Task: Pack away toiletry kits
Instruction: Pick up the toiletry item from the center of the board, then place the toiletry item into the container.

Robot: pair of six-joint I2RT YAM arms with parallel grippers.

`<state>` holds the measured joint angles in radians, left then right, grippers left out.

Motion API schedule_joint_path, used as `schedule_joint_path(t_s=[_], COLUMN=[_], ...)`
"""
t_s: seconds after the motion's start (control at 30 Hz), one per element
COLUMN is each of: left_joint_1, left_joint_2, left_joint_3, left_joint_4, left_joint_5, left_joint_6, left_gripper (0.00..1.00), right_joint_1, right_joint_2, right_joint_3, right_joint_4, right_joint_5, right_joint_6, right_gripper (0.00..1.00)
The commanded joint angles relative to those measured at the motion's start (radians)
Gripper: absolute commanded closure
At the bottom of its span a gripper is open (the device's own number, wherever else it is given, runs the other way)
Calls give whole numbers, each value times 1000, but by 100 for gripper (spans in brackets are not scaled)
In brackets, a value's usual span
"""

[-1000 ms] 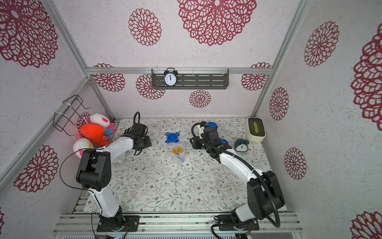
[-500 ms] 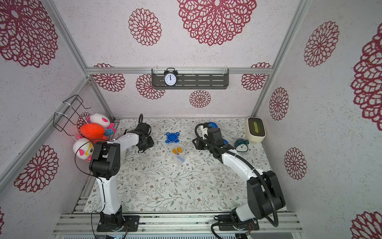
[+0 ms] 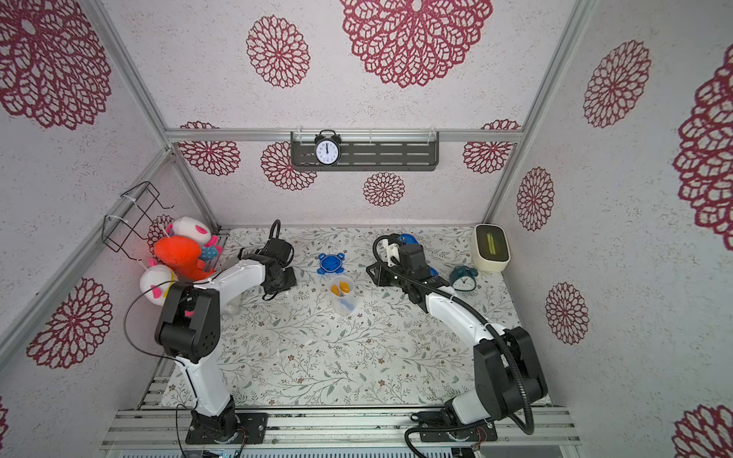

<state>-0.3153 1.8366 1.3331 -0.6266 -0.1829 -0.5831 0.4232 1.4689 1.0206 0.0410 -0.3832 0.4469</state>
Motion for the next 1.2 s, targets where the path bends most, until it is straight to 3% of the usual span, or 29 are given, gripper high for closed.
schedule_joint_path(t_s=[0.0,0.13,0.3,0.5,0.93,1.17], left_joint_1=[-88,-176,-181,-217,-275,-298], left_joint_2=[-190,-332,-451,-470,-408,-398], left_joint_3=[-10,-123,-232,-266,-226,-222], left_joint_4=[46,241,415,494,517,525], left_joint_5=[-27,79,269,434,448,420], left_joint_6=[187,368,396,481,518,523], left_gripper=[97,96,97,97,97,96], right_joint_1=[6,39,56,80,125,166], right_joint_2=[-39,-35,-53,-81,-29,12], right_joint_3=[21,63,87,88,169,249], right_joint_4=[96,115,170,250,197,19], right_joint_5=[-128,-210,-224,-217,-186,-76], right_joint_6=[5,8,84,143,174,112], right_gripper=[65,60,58,52,60,71])
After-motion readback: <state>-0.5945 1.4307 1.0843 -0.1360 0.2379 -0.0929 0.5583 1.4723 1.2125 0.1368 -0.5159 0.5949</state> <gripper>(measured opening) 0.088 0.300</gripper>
